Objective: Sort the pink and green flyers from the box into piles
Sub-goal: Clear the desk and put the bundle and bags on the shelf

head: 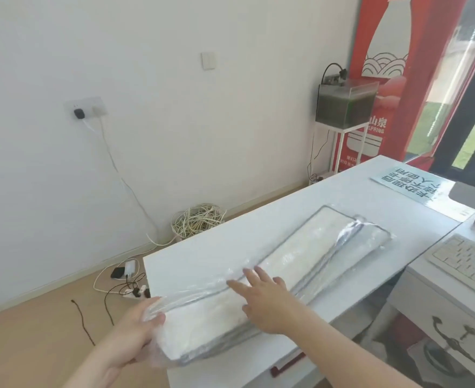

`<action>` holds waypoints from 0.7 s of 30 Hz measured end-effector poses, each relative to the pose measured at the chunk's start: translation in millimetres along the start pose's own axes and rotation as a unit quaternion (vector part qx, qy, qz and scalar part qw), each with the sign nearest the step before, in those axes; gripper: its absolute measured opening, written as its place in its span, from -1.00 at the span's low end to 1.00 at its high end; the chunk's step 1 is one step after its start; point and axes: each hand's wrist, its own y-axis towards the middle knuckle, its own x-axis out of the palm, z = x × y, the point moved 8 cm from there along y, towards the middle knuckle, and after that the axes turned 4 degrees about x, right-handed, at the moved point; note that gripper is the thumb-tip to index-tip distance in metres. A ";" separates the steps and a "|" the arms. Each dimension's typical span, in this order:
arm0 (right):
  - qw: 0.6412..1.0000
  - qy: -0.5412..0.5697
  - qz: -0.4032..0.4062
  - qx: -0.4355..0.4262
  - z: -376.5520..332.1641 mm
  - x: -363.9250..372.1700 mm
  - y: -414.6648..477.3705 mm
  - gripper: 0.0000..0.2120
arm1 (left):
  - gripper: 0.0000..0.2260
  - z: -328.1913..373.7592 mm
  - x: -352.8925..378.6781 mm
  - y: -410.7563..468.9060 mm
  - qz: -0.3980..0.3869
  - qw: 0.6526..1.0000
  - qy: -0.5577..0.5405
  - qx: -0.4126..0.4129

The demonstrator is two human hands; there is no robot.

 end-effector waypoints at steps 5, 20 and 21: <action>0.982 0.099 -0.116 -0.109 -39.3 13.6 -23.6 -0.08 | -0.73 6.7 -20.5 -4.8 0.055 0.988 -0.144 0.021; 0.761 0.638 0.060 -0.096 -56.3 -62.4 -27.6 -0.77 | 0.13 93.6 16.4 -14.7 -0.035 0.951 0.094 0.293; 0.724 0.682 0.053 -0.087 -47.9 -63.5 -28.9 -0.74 | 0.11 88.1 30.5 -4.7 -0.061 0.952 0.109 0.280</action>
